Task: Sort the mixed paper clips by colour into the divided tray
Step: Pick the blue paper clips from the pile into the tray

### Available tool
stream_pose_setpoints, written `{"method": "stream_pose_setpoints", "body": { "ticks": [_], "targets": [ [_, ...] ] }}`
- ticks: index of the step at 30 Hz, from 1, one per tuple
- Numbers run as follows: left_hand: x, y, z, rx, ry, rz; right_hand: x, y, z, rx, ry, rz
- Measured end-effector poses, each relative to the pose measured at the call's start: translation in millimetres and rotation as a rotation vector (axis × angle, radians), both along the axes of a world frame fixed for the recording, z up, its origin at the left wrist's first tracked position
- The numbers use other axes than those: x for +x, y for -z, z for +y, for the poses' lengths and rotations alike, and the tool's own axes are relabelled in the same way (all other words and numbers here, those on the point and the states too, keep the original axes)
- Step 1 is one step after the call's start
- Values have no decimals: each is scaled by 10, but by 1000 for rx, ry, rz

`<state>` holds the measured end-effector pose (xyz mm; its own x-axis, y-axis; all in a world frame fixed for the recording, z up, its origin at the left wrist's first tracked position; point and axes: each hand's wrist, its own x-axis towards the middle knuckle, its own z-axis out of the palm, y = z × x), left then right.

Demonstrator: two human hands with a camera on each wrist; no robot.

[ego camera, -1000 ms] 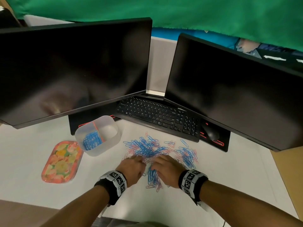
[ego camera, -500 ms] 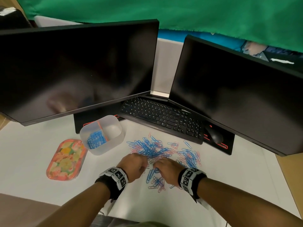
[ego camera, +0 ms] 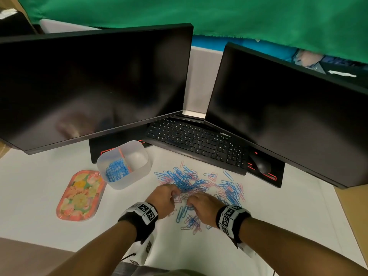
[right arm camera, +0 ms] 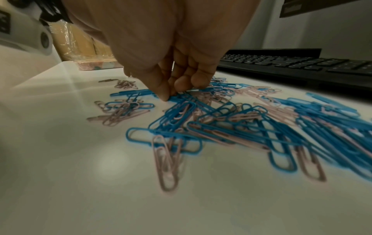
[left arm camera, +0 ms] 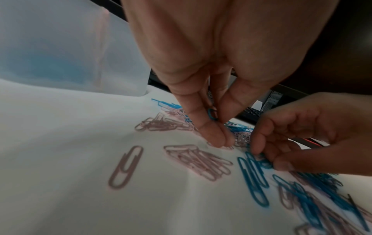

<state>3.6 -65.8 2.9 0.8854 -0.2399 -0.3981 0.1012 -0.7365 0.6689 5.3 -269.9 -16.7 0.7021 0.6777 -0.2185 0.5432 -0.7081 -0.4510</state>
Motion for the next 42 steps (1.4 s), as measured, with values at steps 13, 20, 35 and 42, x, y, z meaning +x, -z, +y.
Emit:
{"method": "stream_pose_setpoints", "body": {
  "ticks": [13,20,35,42],
  "targets": [
    [-142,77,-181,279,170,-11,26,-119,-43,170,340,199],
    [-172,134,-235,441,261,-19,10,-96,-61,111,345,201],
    [-103,98,-27,71,9,-18,27,-124,139,-22,138,-15],
    [-45,91,17,-155,-164,202,86,-148,174,-91,98,34]
  ]
}}
